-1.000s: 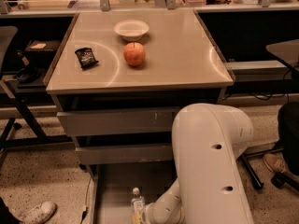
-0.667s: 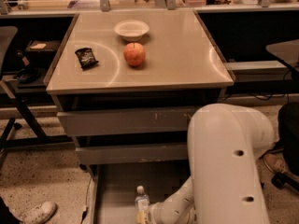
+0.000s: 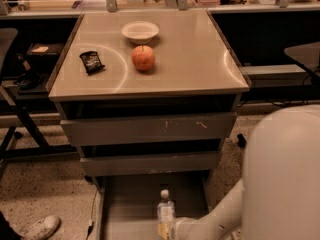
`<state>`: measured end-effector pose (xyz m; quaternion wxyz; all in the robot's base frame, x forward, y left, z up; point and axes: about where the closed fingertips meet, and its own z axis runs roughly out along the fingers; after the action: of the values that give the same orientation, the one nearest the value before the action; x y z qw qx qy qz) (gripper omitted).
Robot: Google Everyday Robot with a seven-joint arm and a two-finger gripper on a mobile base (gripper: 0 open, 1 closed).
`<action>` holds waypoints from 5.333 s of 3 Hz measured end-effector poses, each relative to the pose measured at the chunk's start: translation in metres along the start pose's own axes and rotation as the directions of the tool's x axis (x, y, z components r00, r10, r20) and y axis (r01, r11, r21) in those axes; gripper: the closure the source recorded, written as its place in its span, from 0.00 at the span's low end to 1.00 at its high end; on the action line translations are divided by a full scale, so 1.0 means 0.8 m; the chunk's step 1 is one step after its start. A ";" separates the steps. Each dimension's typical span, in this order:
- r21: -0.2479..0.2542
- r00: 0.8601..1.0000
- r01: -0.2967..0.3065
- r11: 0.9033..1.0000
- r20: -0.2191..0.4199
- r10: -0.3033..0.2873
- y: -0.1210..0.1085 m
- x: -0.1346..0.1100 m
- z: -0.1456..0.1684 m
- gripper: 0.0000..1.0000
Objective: Pick blue plastic bottle from bottom drawer and place on counter
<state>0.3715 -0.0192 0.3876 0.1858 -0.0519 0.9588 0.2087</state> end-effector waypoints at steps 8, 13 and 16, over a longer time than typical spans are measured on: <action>0.188 0.942 -0.081 0.979 0.336 0.013 -0.039 -0.127 -0.276 1.00; 0.227 0.803 -0.085 0.970 0.592 -0.068 -0.002 -0.230 -0.445 1.00; 0.188 0.742 -0.075 0.979 0.666 -0.071 0.004 -0.333 -0.487 1.00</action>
Offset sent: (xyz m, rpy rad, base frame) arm -0.0095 -0.0244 0.0381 -0.0504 -0.0414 -0.0492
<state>0.4873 -0.1737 0.8187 0.5216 0.0468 0.8441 0.1151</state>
